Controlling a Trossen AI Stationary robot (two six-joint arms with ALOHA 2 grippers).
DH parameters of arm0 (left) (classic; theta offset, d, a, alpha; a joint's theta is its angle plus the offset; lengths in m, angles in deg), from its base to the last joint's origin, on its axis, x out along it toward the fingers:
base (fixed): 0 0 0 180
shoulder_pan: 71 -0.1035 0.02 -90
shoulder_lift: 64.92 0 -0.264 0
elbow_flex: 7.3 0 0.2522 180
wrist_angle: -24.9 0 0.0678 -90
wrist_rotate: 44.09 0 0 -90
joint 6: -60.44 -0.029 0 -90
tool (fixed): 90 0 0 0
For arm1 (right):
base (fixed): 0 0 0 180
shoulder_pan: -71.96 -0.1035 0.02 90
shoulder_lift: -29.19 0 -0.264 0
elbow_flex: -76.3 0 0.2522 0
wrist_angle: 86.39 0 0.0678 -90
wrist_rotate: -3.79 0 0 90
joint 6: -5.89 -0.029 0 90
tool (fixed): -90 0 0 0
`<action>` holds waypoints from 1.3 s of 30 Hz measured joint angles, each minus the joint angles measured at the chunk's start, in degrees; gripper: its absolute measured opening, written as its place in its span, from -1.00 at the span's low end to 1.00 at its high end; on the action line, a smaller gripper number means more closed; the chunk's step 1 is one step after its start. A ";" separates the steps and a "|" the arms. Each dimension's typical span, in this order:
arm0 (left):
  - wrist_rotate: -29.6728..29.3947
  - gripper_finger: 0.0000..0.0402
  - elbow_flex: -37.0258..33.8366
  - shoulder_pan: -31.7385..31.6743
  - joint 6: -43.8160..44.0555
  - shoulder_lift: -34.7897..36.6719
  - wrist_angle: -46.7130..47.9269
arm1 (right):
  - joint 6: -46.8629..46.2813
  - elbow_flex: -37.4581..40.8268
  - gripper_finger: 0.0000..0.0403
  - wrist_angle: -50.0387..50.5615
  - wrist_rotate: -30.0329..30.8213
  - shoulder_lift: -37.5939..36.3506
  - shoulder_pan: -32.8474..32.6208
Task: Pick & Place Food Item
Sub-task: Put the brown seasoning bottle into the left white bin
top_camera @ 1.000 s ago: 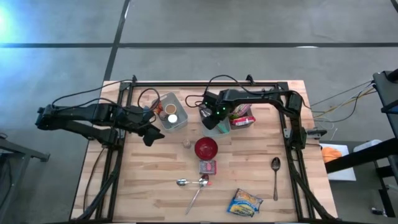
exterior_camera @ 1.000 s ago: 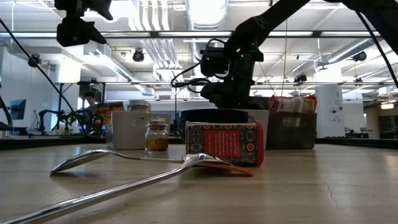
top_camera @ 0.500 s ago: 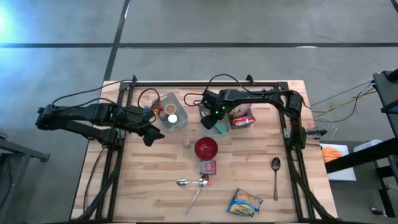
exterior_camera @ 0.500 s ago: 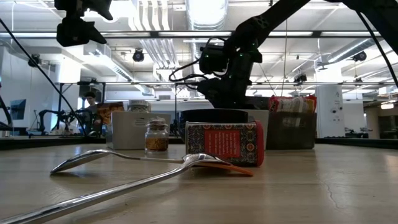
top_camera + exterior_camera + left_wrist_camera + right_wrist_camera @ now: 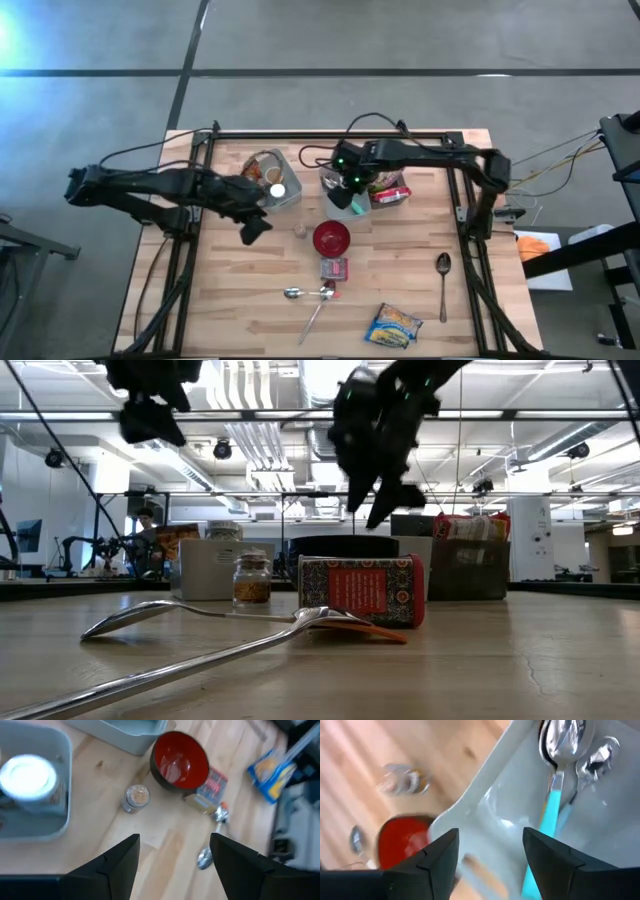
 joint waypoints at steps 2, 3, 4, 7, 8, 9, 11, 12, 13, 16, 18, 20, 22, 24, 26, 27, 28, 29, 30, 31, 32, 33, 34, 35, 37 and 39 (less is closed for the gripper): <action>0.00 0.22 1.39 0.00 -4.34 -3.20 -0.02 | -0.29 0.00 0.09 1.43 0.12 -3.08 -0.97; -0.07 0.22 2.18 -0.01 -7.03 -4.66 0.00 | -0.39 0.00 0.09 2.07 0.14 -4.75 -1.48; -0.54 0.22 3.09 0.00 -10.20 -6.15 -0.02 | -0.41 0.00 0.09 2.77 0.14 -6.21 -2.06; -3.94 0.22 5.40 0.00 -22.12 -9.99 -0.35 | -0.64 0.00 0.09 3.65 0.50 -10.64 -3.69; -5.30 0.22 5.97 0.00 -25.79 -11.10 -0.67 | -0.92 0.00 0.09 4.02 1.34 -12.12 -4.23; -6.69 0.22 6.40 0.00 -28.89 -12.04 -1.25 | -1.23 0.02 0.09 4.56 2.47 -13.63 -4.82; -8.45 0.22 7.21 -0.13 -32.40 -14.06 -2.65 | -1.52 0.04 0.09 5.63 5.78 -16.38 -6.16; -8.65 0.22 7.65 -0.44 -33.71 -15.04 -3.32 | -1.68 0.04 0.09 6.66 7.58 -17.77 -6.76; -8.63 0.22 8.07 -0.68 -34.69 -16.13 -3.69 | -2.00 0.04 0.09 7.80 9.55 -18.95 -7.52; -8.61 0.23 9.65 -1.47 -35.57 -19.75 -3.99 | -3.38 0.11 0.09 11.70 14.72 -22.71 -9.41; -6.88 0.24 10.39 -1.68 -36.72 -22.26 -3.93 | -4.07 0.13 0.09 14.12 17.64 -25.22 -10.76; -4.65 0.29 10.99 -1.77 -37.69 -24.83 -3.80 | -4.72 0.41 0.09 16.26 20.40 -27.52 -12.07; -3.74 0.38 11.50 -1.73 -37.92 -27.46 -3.46 | -5.64 1.06 0.09 17.09 22.41 -29.88 -13.07; -3.67 0.47 11.94 -1.73 -39.41 -29.62 -2.81 | -6.39 2.17 0.09 17.18 23.41 -32.19 -13.84; -3.69 0.56 12.63 -1.77 -41.52 -31.45 -2.19 | -6.91 3.57 0.09 17.10 24.48 -34.47 -14.23; -3.63 0.59 13.07 -1.77 -42.36 -32.21 -1.94 | -7.08 4.39 0.09 17.18 24.73 -35.52 -14.28; -3.32 0.62 13.42 -1.77 -43.51 -32.80 -1.60 | -7.27 5.12 0.09 17.11 25.00 -36.42 -14.26; -2.73 0.63 13.59 -1.77 -44.82 -33.33 -1.40 | -7.43 5.96 0.09 16.96 25.43 -37.36 -14.26; -2.22 0.64 13.66 -1.75 -46.21 -33.75 -1.31 | -7.50 6.97 0.09 16.99 25.77 -38.24 -14.25; -1.84 0.64 13.70 -1.71 -47.61 -34.10 -1.25 | -7.52 7.96 0.09 16.84 25.92 -38.98 -14.21; -1.53 0.64 13.70 -1.73 -48.72 -34.54 -1.17 | -7.52 8.83 0.09 16.60 25.93 -39.67 -14.16; -1.49 0.64 13.70 -1.73 -49.36 -35.01 -1.18 | -7.62 9.63 0.09 16.49 25.96 -40.28 -14.11; -1.49 0.64 13.70 -1.73 -49.72 -35.52 -1.20 | -7.90 10.41 0.09 16.48 25.93 -40.81 -14.13; -1.50 0.64 13.70 -1.73 -49.97 -36.09 -1.20 | -8.35 11.12 0.09 16.39 25.91 -41.21 -14.13; -1.50 0.64 13.43 -1.77 -50.66 -36.93 -1.57 | -9.66 12.42 0.09 16.18 25.91 -41.82 -14.13; -1.49 0.64 12.89 -1.77 -51.39 -37.33 -2.46 | -10.73 13.31 0.09 16.24 25.89 -42.21 -14.13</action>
